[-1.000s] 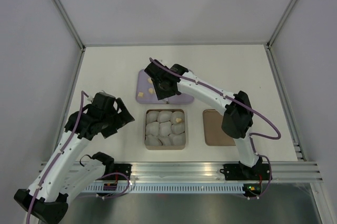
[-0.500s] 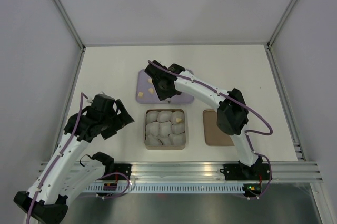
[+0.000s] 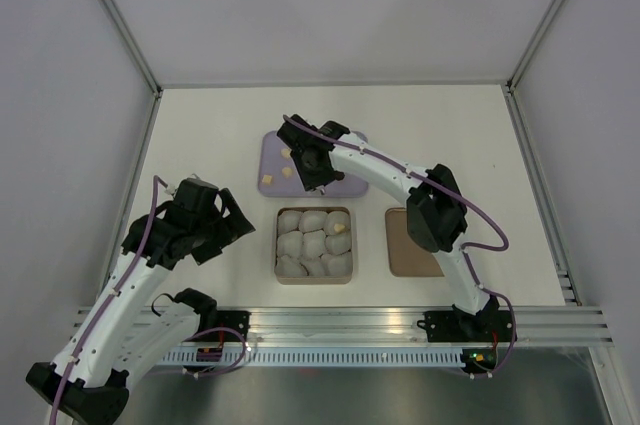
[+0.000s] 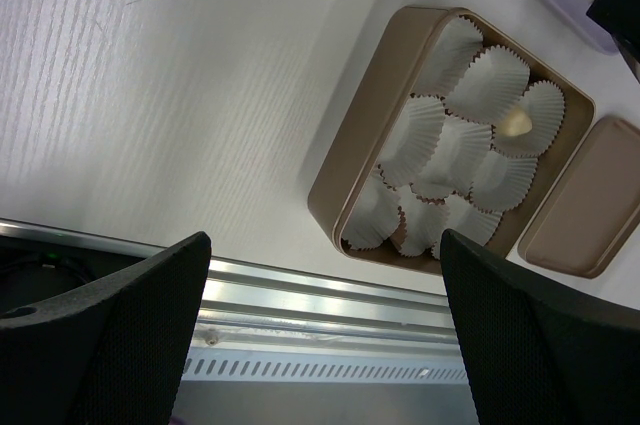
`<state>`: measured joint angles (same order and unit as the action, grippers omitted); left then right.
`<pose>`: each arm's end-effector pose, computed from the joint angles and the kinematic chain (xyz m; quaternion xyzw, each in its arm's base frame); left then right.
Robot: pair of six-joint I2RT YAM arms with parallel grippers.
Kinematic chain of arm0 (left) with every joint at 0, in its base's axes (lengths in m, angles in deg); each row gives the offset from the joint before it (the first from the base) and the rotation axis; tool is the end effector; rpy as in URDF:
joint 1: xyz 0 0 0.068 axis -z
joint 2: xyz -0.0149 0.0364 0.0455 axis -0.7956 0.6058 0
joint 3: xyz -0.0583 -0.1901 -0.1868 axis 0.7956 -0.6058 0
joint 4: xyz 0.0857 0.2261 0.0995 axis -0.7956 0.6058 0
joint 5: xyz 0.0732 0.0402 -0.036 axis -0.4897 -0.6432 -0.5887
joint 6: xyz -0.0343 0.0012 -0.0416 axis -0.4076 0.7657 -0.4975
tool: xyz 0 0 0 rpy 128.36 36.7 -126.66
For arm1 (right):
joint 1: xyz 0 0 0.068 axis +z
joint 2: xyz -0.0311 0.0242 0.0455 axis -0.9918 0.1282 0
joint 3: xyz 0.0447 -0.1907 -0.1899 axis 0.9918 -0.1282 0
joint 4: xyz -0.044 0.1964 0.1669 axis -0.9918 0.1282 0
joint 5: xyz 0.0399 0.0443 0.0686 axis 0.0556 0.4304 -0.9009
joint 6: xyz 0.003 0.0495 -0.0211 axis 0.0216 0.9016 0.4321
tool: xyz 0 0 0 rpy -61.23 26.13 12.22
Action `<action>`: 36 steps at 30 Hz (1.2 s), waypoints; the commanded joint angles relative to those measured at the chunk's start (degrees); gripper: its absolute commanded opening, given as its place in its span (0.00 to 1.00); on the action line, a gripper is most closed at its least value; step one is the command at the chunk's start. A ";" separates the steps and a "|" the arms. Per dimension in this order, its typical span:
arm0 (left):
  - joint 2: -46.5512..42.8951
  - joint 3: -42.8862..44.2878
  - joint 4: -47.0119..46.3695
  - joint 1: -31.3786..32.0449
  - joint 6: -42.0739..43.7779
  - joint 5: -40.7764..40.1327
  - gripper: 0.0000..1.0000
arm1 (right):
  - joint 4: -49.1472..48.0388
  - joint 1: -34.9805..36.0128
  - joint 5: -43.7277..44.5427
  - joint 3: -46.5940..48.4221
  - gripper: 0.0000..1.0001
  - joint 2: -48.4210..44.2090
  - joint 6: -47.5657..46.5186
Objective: Pack the chocolate
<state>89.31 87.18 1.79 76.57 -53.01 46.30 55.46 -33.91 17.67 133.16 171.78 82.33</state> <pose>0.1153 -0.0471 0.2959 -0.2614 0.9235 -0.1361 0.2454 0.3133 0.3456 0.2390 -0.1882 0.9585 0.0264 0.2125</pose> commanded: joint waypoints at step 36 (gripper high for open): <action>1.69 0.15 -1.84 -0.21 -2.43 0.44 1.00 | -3.27 -0.57 -0.14 -4.78 0.20 -12.21 -1.23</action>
<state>90.78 87.18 1.22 76.57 -53.79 46.30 53.30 -34.52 17.24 129.47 166.60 80.93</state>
